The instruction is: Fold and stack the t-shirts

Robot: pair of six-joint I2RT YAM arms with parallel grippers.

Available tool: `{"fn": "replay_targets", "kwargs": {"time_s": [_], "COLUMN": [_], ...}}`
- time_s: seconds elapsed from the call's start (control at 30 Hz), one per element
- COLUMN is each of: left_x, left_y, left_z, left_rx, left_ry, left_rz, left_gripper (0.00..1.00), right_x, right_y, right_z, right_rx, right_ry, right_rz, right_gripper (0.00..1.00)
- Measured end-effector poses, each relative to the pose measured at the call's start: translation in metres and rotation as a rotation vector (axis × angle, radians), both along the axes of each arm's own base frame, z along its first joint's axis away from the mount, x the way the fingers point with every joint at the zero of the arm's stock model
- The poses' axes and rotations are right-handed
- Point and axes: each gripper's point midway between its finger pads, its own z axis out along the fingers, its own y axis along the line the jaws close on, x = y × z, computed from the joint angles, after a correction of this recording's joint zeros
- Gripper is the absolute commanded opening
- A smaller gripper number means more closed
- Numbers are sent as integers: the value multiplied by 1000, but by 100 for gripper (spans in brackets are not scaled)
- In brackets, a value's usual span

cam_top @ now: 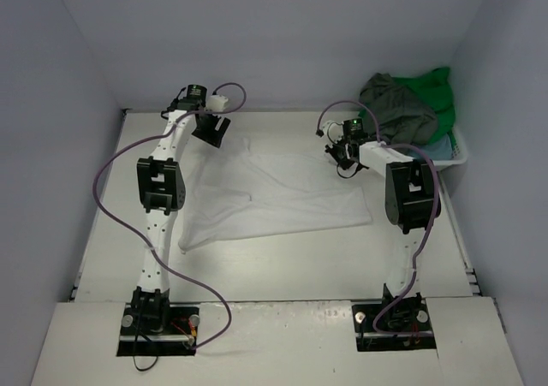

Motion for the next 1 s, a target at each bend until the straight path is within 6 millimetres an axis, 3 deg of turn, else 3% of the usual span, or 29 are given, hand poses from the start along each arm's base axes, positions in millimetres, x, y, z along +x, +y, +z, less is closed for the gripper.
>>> {"fn": "replay_targets", "kwargs": {"time_s": [0.4, 1.0], "left_x": [13, 28], "left_y": [1, -4], "left_z": [-25, -12], "left_rx": [-4, -43], "left_ry": [1, -58], "left_rz": [44, 78], "left_gripper": [66, 62], "right_x": [-3, -6], "right_y": [2, 4], "right_z": [0, 0], "right_rx": [11, 14], "right_ry": [6, 8], "right_rz": [-6, -2], "right_gripper": [0, 0]}}
